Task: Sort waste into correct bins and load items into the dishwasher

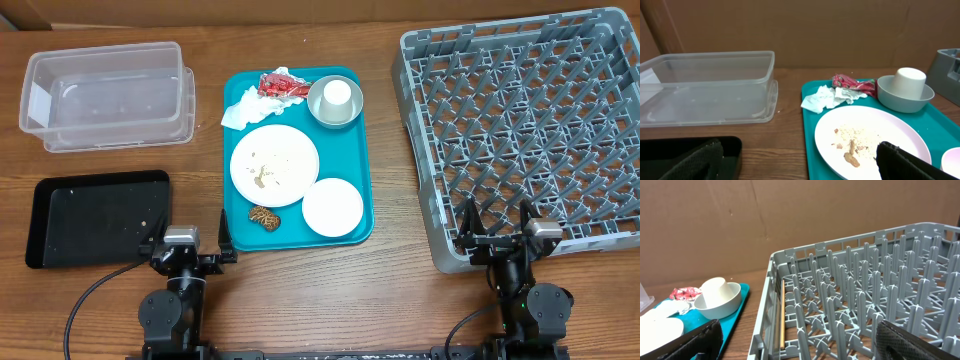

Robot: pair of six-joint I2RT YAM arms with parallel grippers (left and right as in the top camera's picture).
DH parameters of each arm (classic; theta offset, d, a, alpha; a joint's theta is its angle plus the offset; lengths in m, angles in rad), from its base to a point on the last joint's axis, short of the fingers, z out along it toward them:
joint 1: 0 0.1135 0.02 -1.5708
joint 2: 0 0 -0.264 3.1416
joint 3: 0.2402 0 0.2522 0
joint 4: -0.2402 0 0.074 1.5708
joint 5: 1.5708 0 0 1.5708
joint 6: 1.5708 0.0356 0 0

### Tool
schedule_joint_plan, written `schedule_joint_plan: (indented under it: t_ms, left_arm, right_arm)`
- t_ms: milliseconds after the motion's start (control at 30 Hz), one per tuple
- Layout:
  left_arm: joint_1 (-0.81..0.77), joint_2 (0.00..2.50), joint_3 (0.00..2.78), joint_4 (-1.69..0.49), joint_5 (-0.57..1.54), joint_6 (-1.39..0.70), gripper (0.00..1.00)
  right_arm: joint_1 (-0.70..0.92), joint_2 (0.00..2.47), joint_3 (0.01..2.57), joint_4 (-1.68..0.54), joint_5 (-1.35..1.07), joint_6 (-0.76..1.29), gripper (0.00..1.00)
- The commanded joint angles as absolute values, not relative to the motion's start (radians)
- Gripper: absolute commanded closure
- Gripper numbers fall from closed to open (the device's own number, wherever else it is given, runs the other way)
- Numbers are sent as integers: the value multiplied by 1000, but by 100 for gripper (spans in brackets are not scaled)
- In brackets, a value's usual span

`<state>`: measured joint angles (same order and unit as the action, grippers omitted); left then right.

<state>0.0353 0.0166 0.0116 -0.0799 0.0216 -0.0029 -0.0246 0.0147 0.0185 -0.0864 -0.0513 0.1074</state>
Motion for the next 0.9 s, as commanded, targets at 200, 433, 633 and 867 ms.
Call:
schedule_joint_plan:
  t_ms: [200,433,633,867]
  left_arm:
    - [41,6,5,-77,15,12,0]
    - [41,6,5,-77,16,12,0]
    - [41,6,5,-77,15,12,0]
    - [38,6,5,33,139,-109,0]
  right_arm:
    - [-22,3,8,-80,-46,104,0]
    - [-23,3,8,-80,-46,104,0]
    - [-22,3,8,-80,-46,104,0]
    - [-22,3,8,-80,-46,104,0]
